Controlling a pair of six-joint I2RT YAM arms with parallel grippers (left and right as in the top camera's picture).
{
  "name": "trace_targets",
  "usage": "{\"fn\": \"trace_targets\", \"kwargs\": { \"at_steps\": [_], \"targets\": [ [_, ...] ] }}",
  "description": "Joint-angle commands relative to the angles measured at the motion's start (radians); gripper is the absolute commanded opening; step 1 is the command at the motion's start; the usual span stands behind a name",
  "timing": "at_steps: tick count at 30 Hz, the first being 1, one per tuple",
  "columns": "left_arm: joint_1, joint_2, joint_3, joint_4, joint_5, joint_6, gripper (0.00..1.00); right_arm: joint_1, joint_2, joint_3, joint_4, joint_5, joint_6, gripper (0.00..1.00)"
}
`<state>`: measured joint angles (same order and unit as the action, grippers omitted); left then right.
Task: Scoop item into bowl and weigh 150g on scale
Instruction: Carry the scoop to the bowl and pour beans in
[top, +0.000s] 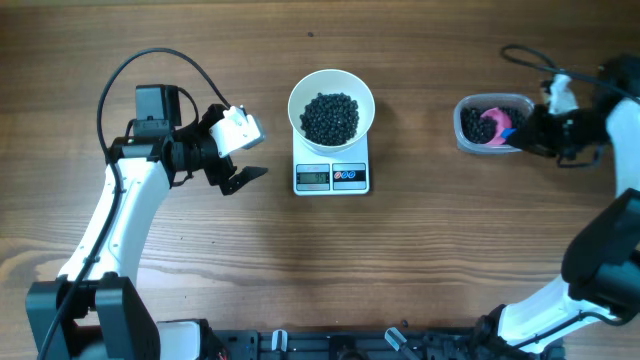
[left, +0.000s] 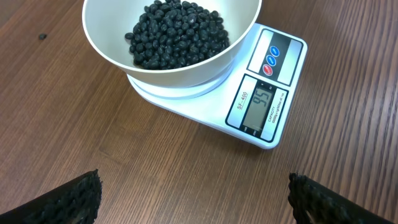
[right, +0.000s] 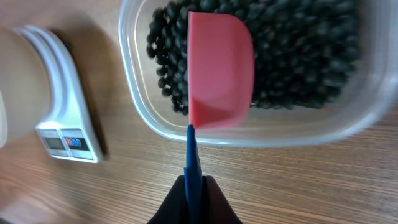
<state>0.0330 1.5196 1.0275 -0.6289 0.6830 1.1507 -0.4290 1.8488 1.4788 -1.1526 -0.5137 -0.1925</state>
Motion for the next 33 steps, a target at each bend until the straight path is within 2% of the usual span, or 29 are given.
{"fn": "trace_targets", "kwargs": {
  "at_steps": [1,6,11,17,21,26,33],
  "targets": [
    [0.005,0.006,-0.003,0.000,0.023,0.020,1.00,-0.091,0.020,-0.008,-0.004,-0.158,-0.050,0.04],
    [0.005,0.006,-0.003,0.000,0.023,0.020,1.00,-0.209,0.020,-0.008,-0.039,-0.349,-0.162,0.04],
    [0.005,0.006,-0.003,0.000,0.023,0.020,1.00,-0.191,0.019,-0.007,-0.107,-0.474,-0.257,0.04],
    [0.005,0.006,-0.003,0.000,0.023,0.020,1.00,-0.050,0.019,0.000,-0.113,-0.589,-0.249,0.04],
    [0.005,0.006,-0.003,0.000,0.023,0.020,1.00,0.130,0.019,0.078,-0.050,-0.591,-0.114,0.04],
    [0.005,0.006,-0.003,0.000,0.023,0.020,1.00,0.340,0.019,0.200,0.061,-0.469,0.067,0.04],
    [0.005,0.006,-0.003,0.000,0.023,0.020,1.00,0.584,0.019,0.269,0.077,-0.121,0.147,0.04]
  ]
}}
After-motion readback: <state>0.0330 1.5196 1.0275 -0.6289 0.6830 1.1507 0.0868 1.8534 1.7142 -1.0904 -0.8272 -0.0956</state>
